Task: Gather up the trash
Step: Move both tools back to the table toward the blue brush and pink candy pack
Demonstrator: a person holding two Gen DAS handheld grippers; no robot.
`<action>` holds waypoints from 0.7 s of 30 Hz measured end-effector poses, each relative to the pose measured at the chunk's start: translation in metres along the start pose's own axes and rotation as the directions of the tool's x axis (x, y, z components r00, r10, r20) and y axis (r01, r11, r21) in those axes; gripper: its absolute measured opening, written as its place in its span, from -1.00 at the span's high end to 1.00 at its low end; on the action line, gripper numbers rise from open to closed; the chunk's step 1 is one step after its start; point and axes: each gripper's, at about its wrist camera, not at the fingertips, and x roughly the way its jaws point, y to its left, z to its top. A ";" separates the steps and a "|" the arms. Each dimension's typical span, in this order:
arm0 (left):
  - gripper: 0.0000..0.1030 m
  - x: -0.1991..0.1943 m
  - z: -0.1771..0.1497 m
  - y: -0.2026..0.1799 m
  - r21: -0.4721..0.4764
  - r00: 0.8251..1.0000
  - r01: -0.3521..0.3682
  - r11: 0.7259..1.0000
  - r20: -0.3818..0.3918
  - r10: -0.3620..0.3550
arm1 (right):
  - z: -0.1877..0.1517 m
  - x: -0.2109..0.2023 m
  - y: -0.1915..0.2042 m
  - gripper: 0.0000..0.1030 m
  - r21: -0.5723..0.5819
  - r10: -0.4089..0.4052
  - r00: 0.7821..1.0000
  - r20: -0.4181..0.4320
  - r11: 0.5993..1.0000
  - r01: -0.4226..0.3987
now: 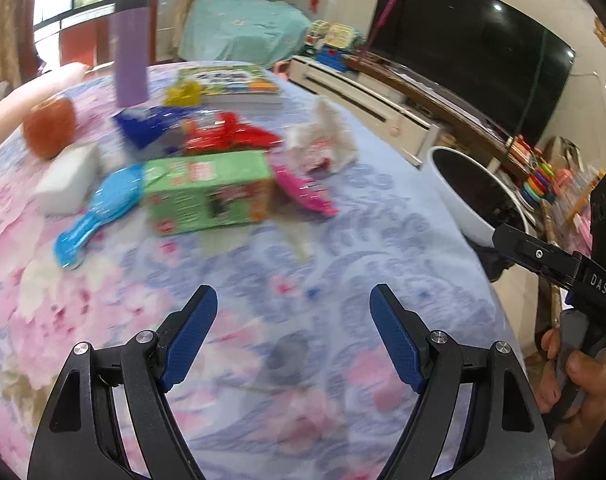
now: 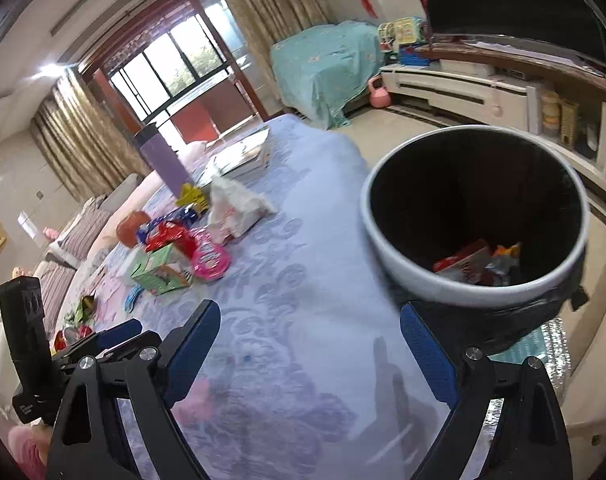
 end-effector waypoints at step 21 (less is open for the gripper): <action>-0.57 -0.012 0.001 0.079 -0.072 0.993 -0.118 0.990 0.017 0.119 | -0.003 0.052 0.072 -0.79 -0.154 0.054 0.997 -0.050 0.986 -0.061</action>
